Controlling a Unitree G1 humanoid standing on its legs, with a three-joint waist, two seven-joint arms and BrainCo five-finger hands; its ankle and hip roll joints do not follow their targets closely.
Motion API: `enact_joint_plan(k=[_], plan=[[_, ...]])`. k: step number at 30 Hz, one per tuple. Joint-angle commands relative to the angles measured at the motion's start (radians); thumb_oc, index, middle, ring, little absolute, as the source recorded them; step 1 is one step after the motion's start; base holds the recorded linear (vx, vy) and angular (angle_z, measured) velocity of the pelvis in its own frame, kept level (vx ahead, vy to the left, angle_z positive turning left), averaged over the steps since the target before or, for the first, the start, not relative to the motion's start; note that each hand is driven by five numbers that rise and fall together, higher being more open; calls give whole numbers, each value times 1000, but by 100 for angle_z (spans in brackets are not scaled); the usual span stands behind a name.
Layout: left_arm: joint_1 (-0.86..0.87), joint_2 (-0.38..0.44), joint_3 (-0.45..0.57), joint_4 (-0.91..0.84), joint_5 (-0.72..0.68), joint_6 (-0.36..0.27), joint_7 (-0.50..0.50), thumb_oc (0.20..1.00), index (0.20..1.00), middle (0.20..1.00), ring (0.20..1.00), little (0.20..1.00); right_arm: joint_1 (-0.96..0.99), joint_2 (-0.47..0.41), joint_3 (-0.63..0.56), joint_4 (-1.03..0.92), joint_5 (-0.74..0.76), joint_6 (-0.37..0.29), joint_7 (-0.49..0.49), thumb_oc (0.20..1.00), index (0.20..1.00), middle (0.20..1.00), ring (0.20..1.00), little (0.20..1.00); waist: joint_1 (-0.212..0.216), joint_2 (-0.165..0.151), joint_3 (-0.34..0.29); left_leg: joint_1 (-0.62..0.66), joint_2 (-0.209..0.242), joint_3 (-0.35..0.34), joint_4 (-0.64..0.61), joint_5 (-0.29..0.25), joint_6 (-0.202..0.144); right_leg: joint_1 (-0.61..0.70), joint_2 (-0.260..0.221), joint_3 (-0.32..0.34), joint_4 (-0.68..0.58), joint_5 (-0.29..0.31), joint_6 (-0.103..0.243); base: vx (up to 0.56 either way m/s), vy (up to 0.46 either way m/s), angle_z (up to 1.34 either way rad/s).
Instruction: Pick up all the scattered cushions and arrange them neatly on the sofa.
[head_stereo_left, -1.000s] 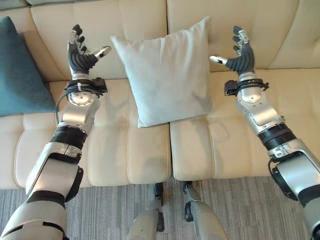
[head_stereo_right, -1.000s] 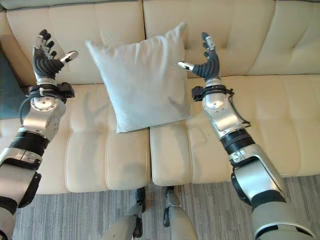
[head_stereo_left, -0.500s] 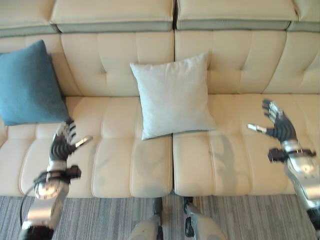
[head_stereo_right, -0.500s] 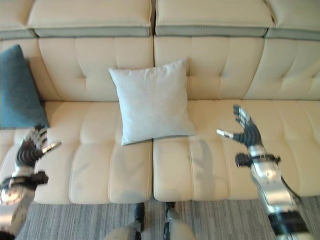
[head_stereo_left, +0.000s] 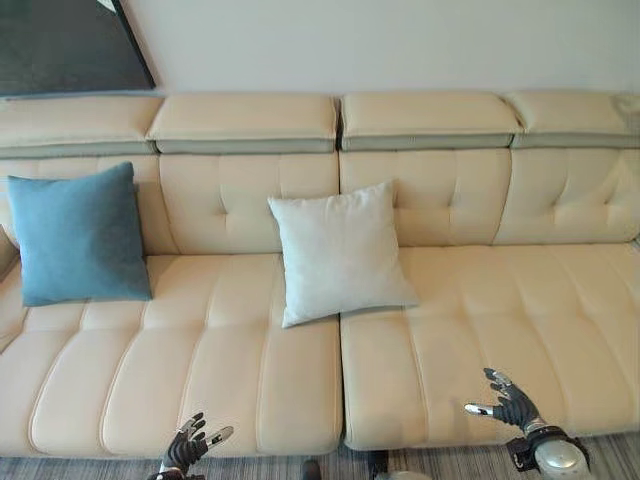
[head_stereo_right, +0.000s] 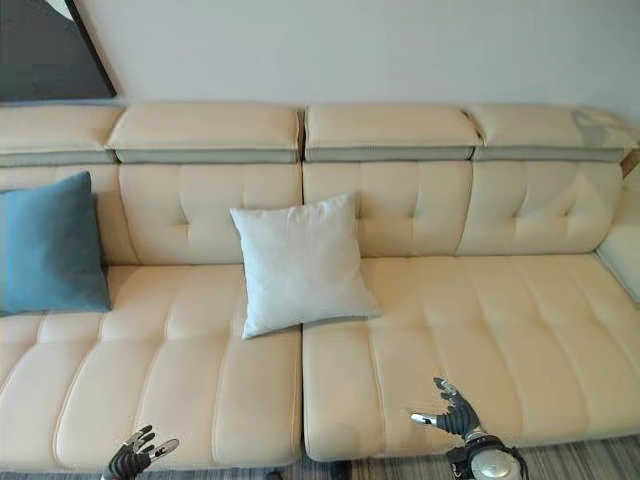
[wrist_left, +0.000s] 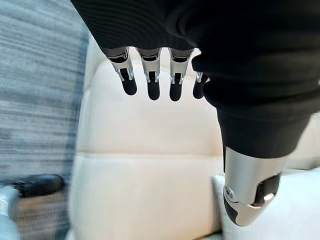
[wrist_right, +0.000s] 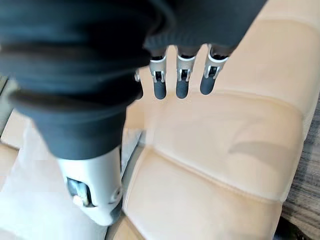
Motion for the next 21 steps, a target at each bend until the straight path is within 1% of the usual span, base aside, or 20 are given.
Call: enact_joint_plan(k=[1, 2, 3, 4, 5, 6, 7, 8, 9, 11, 12, 13, 15, 16, 17, 18, 19, 21], plan=[[-41, 44, -3, -1, 31, -38, 19, 1000, 1000, 1000, 1000, 1000, -43, -26, -3, -16, 9, -30, -20, 1000, 1000, 1000, 1000, 1000, 9, 6, -9, -21, 22, -34, -1, -32, -52, 102, -51, -28, 32, -134, 91, -85, 54, 1], [-41, 44, -3, -1, 31, -38, 19, 1000, 1000, 1000, 1000, 1000, -43, -26, -3, -16, 9, -30, -20, 1000, 1000, 1000, 1000, 1000, 9, 6, -9, -21, 22, -34, -1, -32, -52, 102, -51, -28, 32, -134, 91, -172, 60, -3], [-44, 55, -11, -30, 27, -43, 27, 1000, 1000, 1000, 1000, 1000, -46, -20, -1, -30, 23, -27, -24, 1000, 1000, 1000, 1000, 1000, 6, 5, 11, -35, 17, -41, -1, -27, -44, 71, -55, -18, 63, -127, 92, -139, 40, -2], [-45, 55, -11, -30, 27, -43, 27, 1000, 1000, 1000, 1000, 1000, -47, -20, -1, -30, 23, -27, -24, 1000, 1000, 1000, 1000, 1000, 6, 5, 11, -36, 17, -40, -1, -26, -44, 69, -55, -17, 64, -127, 92, -470, 89, 0], [-63, 68, -11, -71, 10, -52, 46, 1000, 1000, 1000, 1000, 1000, -77, -22, 10, -26, 31, -23, -40, 1000, 1000, 1000, 1000, 1000, 2, 11, 65, -74, 15, -46, -1, -8, -33, -26, -56, 7, 131, -104, 105, -486, 72, -4], [-72, 76, -7, -94, 3, -56, 54, 1000, 1000, 1000, 1000, 1000, -94, -19, 16, -27, 31, -24, -49, 1000, 1000, 1000, 1000, 1000, 4, 15, 81, -98, 16, -46, -1, 6, -27, -73, -52, 25, 171, -91, 114, -591, 79, -10], [-80, 82, -6, -104, -1, -59, 58, 1000, 1000, 1000, 1000, 1000, -101, -15, 17, -29, 37, -22, -50, 1000, 1000, 1000, 1000, 1000, 4, 17, 84, -115, 19, -49, -1, 18, -23, -91, -43, 44, 204, -106, 115, -570, 31, -35], [-96, 99, -6, -132, -11, -58, 62, 1000, 1000, 1000, 1000, 1000, -118, 4, 27, -3, 59, -23, -56, 1000, 1000, 1000, 1000, 1000, 23, 33, 84, -166, 36, -49, 2, 59, -21, -69, -29, 47, 378, -214, 86, -518, -22, -45], [-95, 103, -6, -138, -16, -58, 59, 1000, 1000, 1000, 1000, 1000, -116, 7, 28, 0, 65, -24, -57, 1000, 1000, 1000, 1000, 1000, 32, 34, 79, -178, 39, -51, 3, 66, -21, -46, -28, 50, 428, -232, 79, -510, -65, -37], [-81, 102, -3, -148, -17, -52, 60, 1000, 1000, 1000, 1000, 1000, -108, 11, 19, 2, 58, -20, -62, 1000, 1000, 1000, 1000, 1000, 51, 30, 68, -208, 42, -55, 7, 84, -23, -13, -26, 72, 520, -207, 87, -227, -84, -10], [-81, 102, -3, -148, -17, -52, 60, 1000, 1000, 1000, 1000, 1000, -108, 10, 18, 2, 58, -20, -62, 1000, 1000, 1000, 1000, 1000, 53, 32, 66, -211, 45, -54, 7, 86, -23, -16, -23, 73, 518, -203, 87, -233, -188, -11], [-93, 88, -15, -161, -19, -60, 66, 1000, 1000, 1000, 1000, 1000, -110, 12, 23, -18, 69, -26, -67, 1000, 1000, 1000, 1000, 1000, 71, 18, 71, -253, 41, -64, 14, 120, -44, 62, 5, 79, 384, -292, 64, -282, -244, -10], [-114, 74, -32, -158, -13, -63, 77, 1000, 1000, 1000, 1000, 1000, -125, 3, 18, -13, 82, -25, -81, 1000, 1000, 1000, 1000, 1000, 80, 21, 82, -317, 55, -58, 16, 178, -85, 103, 46, 87, 257, -330, 28, -321, -230, -3], [-114, 74, -32, -158, -13, -63, 78, 1000, 1000, 1000, 1000, 1000, -125, 3, 18, -12, 83, -25, -81, 1000, 1000, 1000, 1000, 1000, 79, 22, 81, -318, 56, -59, 16, 179, -86, 103, 47, 86, 255, -328, 27, -369, -165, 6], [-129, 61, -41, -158, -15, -66, 82, 1000, 1000, 1000, 1000, 1000, -132, -13, 6, -12, 85, -22, -94, 1000, 1000, 1000, 1000, 1000, 76, 34, 97, -350, 70, -44, 9, 199, -115, 97, 66, 68, 192, -320, 15, -406, -140, 10], [-137, 52, -47, -154, -11, -68, 85, 1000, 1000, 1000, 1000, 1000, -135, -25, 4, -5, 84, -20, -96, 1000, 1000, 1000, 1000, 1000, 70, 37, 104, -353, 70, -35, 12, 180, -113, 81, 62, 56, 174, -302, 16, -499, -154, 31], [-137, 49, -49, -152, -7, -66, 81, 1000, 1000, 1000, 1000, 1000, -134, -33, 1, -5, 80, -14, -94, 1000, 1000, 1000, 1000, 1000, 63, 38, 106, -346, 65, -35, 20, 163, -105, 69, 56, 43, 165, -288, 20, -355, -68, 39], [-131, 49, -50, -154, 1, -68, 77, 1000, 1000, 1000, 1000, 1000, -124, -42, -7, -16, 84, -11, -89, 1000, 1000, 1000, 1000, 1000, 50, 28, 110, -328, 50, -58, 73, 126, -91, 47, 34, 27, 151, -252, 26, -325, -43, 38]])
